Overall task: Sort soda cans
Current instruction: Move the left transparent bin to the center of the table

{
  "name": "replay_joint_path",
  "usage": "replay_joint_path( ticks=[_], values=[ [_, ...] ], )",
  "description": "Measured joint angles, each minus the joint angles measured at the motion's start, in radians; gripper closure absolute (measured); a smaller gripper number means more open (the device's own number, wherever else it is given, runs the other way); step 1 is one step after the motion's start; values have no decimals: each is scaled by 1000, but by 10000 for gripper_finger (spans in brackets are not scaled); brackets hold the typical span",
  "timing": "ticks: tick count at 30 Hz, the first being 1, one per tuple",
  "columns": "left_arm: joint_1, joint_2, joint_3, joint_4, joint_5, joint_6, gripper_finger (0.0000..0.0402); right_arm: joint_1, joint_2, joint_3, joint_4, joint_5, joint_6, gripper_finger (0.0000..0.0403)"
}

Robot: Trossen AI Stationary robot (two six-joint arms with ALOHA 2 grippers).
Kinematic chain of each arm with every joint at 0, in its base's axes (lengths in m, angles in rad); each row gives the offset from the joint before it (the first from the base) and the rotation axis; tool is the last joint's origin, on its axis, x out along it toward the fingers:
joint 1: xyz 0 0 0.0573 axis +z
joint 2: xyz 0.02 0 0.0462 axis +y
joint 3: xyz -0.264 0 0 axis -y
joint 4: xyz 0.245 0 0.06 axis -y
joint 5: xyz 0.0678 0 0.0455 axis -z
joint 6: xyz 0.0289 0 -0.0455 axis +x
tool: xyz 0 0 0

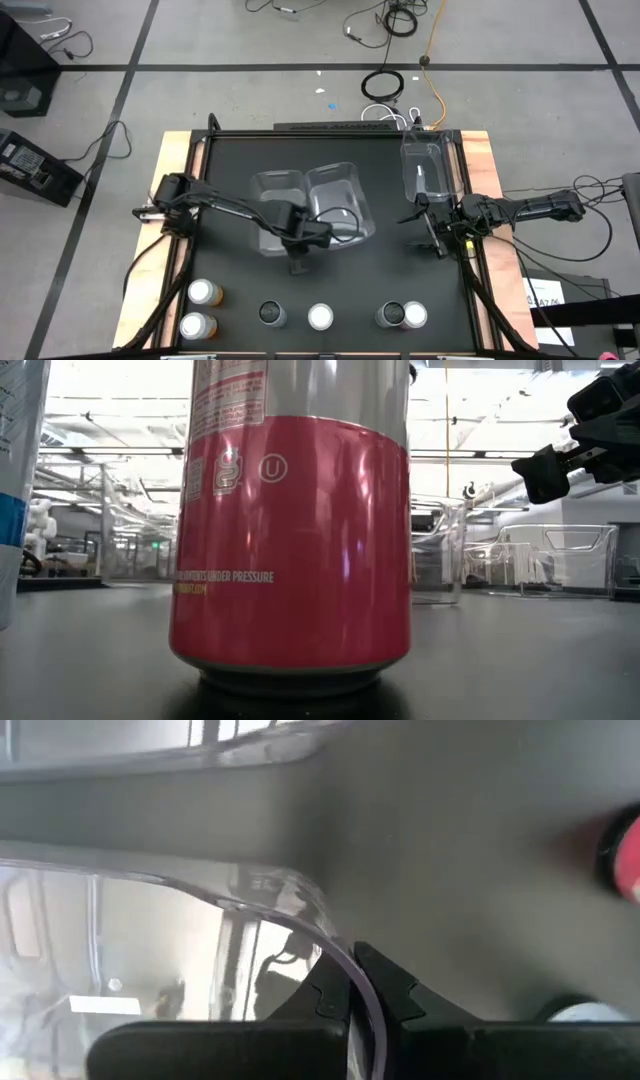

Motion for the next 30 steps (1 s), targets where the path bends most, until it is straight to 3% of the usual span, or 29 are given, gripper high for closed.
replay_joint_path(
  ticks=[13, 30],
  values=[
    [10, 55, 17, -10, -21, 30, 392, 0, 0, 0, 0, 0, 0, 85],
    [9, 56, 17, -23, 0, 39, 254, 0, 0, 0, 0, 0, 0, 85]
  ],
)
